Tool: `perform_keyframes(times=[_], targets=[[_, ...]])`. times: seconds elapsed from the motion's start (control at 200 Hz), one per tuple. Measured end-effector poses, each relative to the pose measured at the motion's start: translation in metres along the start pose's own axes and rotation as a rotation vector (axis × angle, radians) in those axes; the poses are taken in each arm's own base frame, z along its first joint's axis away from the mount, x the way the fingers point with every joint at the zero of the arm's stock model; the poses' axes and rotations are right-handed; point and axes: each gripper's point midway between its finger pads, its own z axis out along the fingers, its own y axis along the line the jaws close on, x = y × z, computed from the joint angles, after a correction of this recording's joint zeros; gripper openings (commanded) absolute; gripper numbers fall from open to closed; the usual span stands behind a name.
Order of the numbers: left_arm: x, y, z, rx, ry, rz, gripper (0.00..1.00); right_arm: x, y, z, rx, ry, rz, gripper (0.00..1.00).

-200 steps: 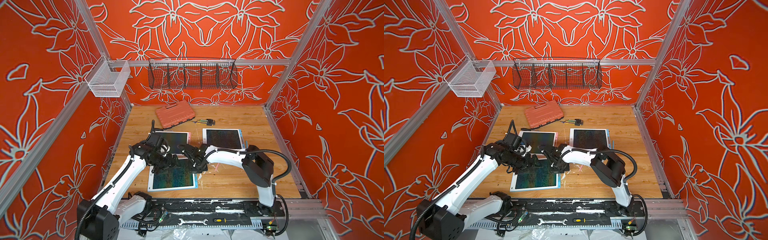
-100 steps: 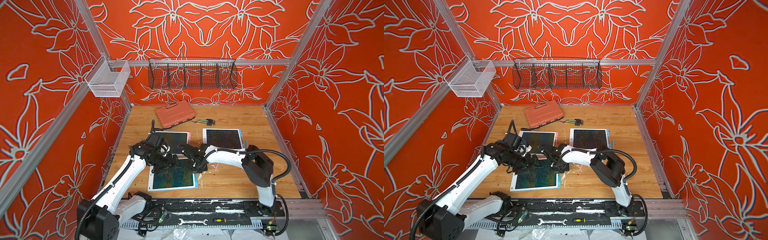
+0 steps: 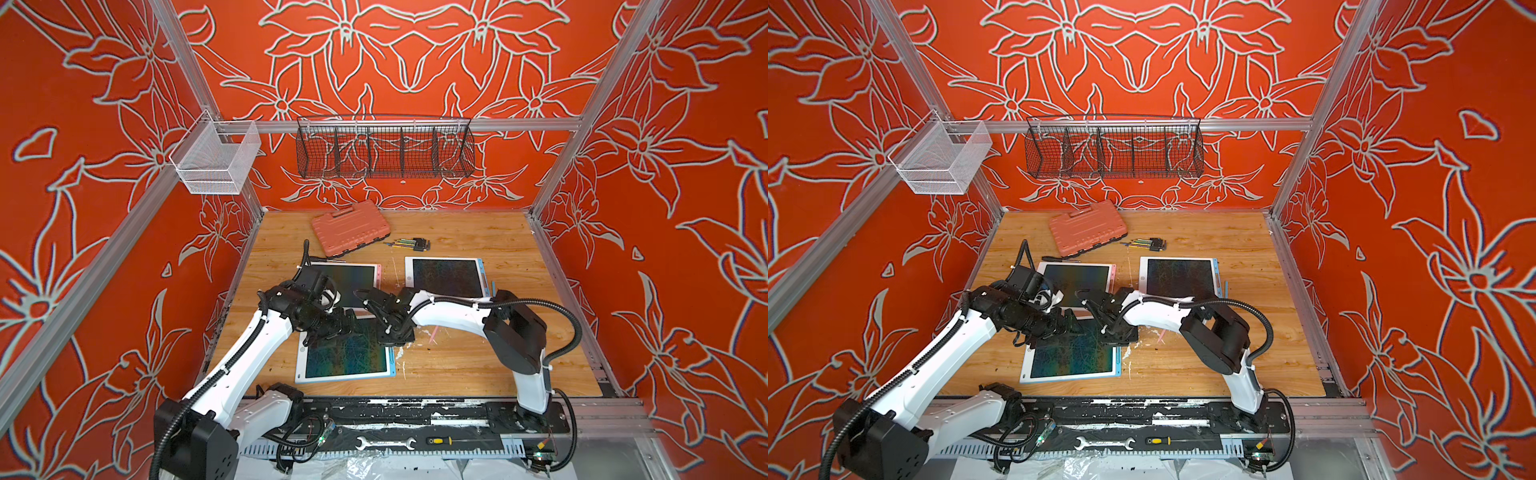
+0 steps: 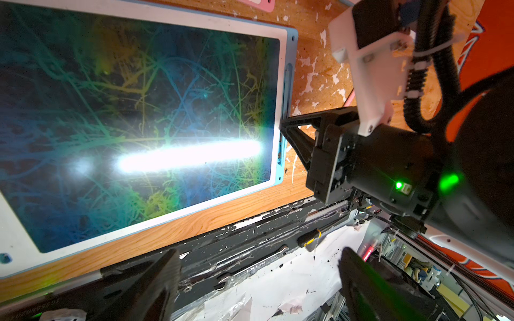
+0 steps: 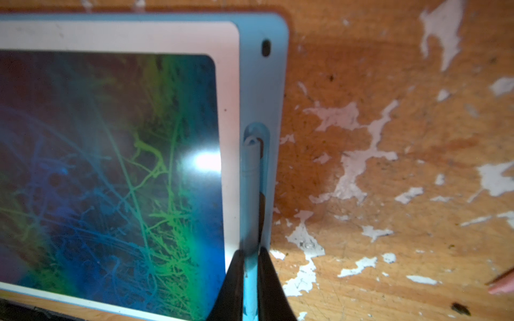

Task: Place the stylus back onto the writing tablet
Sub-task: Place the stylus on the writing tablet.

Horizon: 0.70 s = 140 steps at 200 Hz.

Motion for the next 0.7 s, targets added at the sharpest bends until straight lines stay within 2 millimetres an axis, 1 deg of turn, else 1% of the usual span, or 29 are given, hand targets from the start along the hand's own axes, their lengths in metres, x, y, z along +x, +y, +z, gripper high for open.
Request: perform_keyframes(times=[0.175, 0.38, 0.701], targets=[[0.0, 0.0, 0.0, 0.0, 0.0, 0.0, 0.87, -0.0004, -0.0005, 0.0, 0.003, -0.003, 0.0, 0.11], [0.0, 0.0, 0.0, 0.0, 0.0, 0.0, 0.87, -0.0004, -0.0004, 0.0, 0.004, -0.005, -0.001, 0.12], [0.0, 0.0001, 0.0, 0.0, 0.0, 0.0, 0.87, -0.003, -0.0006, 0.0003, 0.012, -0.015, -0.001, 0.1]])
